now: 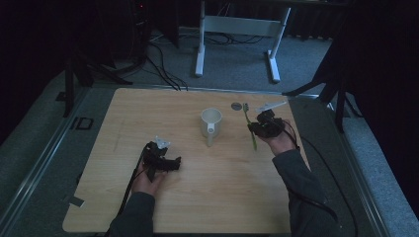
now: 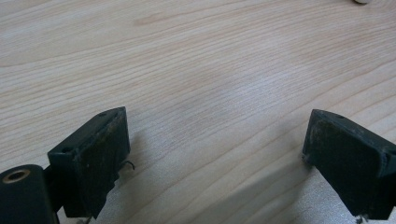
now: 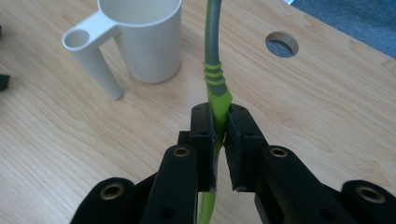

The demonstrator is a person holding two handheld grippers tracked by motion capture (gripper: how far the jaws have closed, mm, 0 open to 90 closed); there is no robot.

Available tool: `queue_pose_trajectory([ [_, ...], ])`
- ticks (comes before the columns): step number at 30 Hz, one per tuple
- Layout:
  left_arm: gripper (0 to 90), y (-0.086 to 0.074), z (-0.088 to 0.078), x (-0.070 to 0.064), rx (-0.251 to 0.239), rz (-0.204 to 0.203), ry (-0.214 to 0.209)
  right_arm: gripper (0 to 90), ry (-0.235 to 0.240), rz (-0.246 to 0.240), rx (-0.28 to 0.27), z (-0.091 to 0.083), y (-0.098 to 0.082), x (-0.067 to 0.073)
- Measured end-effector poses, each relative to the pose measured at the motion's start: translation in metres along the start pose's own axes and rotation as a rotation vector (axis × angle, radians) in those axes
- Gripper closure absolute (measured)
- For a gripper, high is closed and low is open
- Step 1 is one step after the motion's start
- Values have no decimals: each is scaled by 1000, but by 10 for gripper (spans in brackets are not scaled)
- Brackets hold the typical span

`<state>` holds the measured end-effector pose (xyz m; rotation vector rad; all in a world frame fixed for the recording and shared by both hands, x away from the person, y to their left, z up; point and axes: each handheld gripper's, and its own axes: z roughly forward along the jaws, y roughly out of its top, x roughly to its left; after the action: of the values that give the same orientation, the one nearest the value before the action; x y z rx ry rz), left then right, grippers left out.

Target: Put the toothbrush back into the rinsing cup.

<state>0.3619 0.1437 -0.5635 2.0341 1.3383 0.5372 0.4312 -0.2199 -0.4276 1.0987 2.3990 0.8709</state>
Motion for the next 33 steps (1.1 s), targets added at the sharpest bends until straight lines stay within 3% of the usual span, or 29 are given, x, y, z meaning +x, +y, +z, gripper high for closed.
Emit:
queue_pose_trajectory([
  [20, 76, 0, 0, 0, 1, 1, 0, 818, 4, 53, -99, -1, 1, 1],
  [33, 76, 0, 0, 0, 1, 1, 0, 817, 7, 46, -137, -3, 6, 6],
])
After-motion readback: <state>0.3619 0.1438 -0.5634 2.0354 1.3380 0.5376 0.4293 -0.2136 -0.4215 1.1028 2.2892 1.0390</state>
